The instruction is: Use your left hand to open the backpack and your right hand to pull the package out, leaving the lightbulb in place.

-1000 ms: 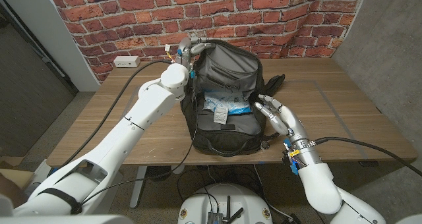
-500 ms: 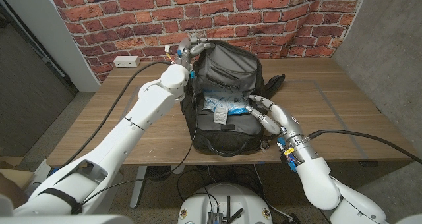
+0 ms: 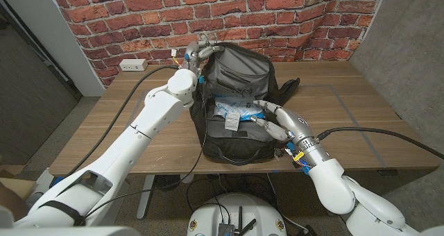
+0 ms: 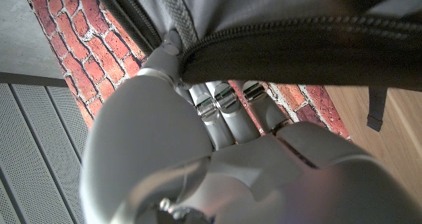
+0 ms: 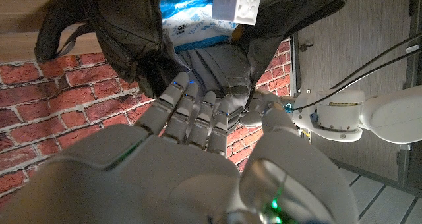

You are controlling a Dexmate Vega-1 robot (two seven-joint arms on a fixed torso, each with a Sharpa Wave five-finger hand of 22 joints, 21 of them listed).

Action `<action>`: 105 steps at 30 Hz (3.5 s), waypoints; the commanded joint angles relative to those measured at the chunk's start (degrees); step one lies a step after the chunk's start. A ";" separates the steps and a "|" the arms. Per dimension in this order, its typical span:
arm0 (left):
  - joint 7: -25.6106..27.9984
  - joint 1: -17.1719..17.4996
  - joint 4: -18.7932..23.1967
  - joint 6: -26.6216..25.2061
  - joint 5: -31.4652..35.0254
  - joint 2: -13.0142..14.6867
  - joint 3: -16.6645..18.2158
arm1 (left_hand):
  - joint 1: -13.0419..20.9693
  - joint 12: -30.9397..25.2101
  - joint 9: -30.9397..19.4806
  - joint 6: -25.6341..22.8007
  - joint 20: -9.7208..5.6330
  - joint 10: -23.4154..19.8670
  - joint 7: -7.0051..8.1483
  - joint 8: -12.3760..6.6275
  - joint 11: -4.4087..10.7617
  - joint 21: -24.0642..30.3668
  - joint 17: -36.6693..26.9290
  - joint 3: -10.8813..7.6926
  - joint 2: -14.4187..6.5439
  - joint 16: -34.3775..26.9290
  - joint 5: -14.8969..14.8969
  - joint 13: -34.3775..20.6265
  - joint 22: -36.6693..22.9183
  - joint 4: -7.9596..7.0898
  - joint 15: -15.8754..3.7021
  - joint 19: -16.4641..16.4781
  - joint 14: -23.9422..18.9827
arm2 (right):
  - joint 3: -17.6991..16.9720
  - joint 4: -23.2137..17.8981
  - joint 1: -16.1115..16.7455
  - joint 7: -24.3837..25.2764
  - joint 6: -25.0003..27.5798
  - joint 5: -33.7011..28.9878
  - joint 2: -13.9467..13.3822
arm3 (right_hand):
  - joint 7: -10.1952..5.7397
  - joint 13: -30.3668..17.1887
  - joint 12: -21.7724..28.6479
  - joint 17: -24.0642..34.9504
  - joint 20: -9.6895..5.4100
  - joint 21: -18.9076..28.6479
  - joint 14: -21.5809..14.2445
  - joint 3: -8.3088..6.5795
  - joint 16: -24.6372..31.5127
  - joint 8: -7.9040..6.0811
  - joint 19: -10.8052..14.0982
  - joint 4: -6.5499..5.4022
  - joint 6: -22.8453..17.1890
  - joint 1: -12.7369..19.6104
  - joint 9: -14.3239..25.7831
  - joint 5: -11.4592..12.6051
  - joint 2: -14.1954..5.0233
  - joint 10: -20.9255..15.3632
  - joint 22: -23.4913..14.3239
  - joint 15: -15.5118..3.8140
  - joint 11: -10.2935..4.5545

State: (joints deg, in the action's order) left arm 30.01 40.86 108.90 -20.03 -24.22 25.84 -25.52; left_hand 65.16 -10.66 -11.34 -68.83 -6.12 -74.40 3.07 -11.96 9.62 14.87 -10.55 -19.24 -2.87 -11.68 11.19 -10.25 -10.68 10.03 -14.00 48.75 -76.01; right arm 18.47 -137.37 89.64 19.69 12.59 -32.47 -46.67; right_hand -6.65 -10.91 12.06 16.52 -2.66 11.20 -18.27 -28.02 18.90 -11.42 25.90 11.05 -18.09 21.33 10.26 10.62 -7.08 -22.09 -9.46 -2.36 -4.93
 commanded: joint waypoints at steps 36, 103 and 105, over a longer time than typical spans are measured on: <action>-0.32 2.63 -0.65 3.90 -3.72 0.92 2.49 | -0.02 -0.55 -0.30 0.07 -5.69 -0.86 -0.19 -0.35 0.57 -0.32 -0.19 -0.59 -0.56 -0.18 0.38 -0.56 -0.01 -0.22 0.20 0.68 -0.74 | 11.63 -5.82 -18.64 -28.47 14.50 -11.74 -5.45 | 1.90 -0.36 -1.97 -1.83 -0.90 -0.97 6.06 1.11 -3.97 1.08 -2.38 -1.27 10.92 15.09 0.43 0.37 8.76 8.33 -0.14 -3.43 0.26; 1.71 4.59 -0.39 6.26 -4.81 -0.14 2.66 | 0.03 -0.48 -0.33 0.19 -5.66 -0.66 -0.22 -0.35 0.21 -1.13 -0.21 -0.63 -0.59 -0.14 0.41 -0.60 0.08 -0.24 0.19 0.27 -0.83 | 26.62 2.84 -42.13 -61.87 24.60 -25.20 7.30 | 3.14 -0.37 -1.23 -2.46 0.46 -0.45 6.56 2.24 -4.49 0.96 -3.68 -1.82 17.15 16.43 0.40 0.78 8.05 10.81 -0.18 -2.41 1.63; 1.84 4.49 -0.20 6.01 -4.74 -0.19 2.55 | 0.04 -0.49 -0.33 0.18 -5.66 -0.67 -0.20 -0.35 0.29 -1.14 -0.22 -0.61 -0.55 -0.14 0.40 -0.60 0.08 -0.22 0.18 0.27 -0.83 | 26.64 3.11 -42.52 -62.49 24.70 -24.86 7.55 | 3.23 -0.38 -1.22 -2.46 0.46 -0.45 6.51 2.27 -4.46 0.95 -3.68 -1.83 17.20 16.43 0.40 0.77 8.05 10.82 -0.18 -2.34 1.64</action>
State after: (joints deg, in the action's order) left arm 31.52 45.26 108.12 -13.95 -29.08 25.84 -22.76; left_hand 65.15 -10.81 -11.61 -68.33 -6.33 -74.30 3.18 -11.98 9.72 13.76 -10.52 -19.24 -2.88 -11.36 11.21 -10.25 -10.68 10.03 -13.81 49.16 -76.35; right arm 43.96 -135.80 49.48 -38.07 35.82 -56.31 -41.11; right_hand -3.62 -11.06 10.41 14.10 -2.36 10.32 -11.20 -25.99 14.19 -10.16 21.89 9.08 -1.16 37.64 10.52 11.06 0.97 -11.23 -9.46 -2.06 -3.68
